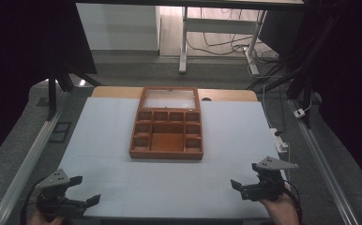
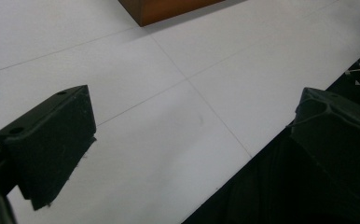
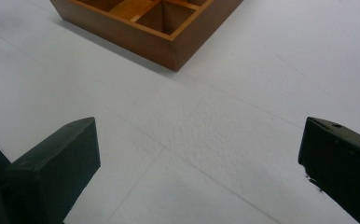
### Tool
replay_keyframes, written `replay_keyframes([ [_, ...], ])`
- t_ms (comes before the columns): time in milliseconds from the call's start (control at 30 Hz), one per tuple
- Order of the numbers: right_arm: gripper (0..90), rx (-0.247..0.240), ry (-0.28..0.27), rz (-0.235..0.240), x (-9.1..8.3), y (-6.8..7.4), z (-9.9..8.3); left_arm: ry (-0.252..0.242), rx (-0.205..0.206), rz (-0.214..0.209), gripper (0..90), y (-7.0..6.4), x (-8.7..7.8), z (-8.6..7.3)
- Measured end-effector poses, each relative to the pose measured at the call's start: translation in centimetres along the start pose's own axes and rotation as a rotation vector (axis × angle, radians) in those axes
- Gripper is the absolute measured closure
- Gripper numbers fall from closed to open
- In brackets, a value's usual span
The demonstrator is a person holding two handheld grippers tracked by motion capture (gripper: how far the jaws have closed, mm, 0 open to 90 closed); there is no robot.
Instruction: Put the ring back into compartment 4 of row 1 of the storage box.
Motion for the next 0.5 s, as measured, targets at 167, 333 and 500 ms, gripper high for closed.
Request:
replay_keyframes([
  [167, 0.0, 0.020, 0.007, -0.013, -0.6, -0.3, -1.0, -0.004, -0.003, 0.000, 0.1, 0.0, 0.0, 0.0],
  [333, 0.0, 0.051, 0.004, -0.025, -1.3, -0.8, -2.0, -0.005, -0.003, -0.001, 0.1, 0.0, -0.1, 0.0],
  [500, 0.0, 0.078, -0.002, -0.044, -2.1, -1.3, -2.8, -0.009, -0.006, -0.001, 0.0, 0.0, -0.1, 0.0],
])
Point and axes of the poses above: each handheld gripper's, and its own axes: x roughly forward along the jaws, z roughly out of its top, y roughly to its left, the point moved 1 cm from there along x, roughly forward along the jaws, and after that the axes turned 13 degrees about -z, right-handed, at the moved point
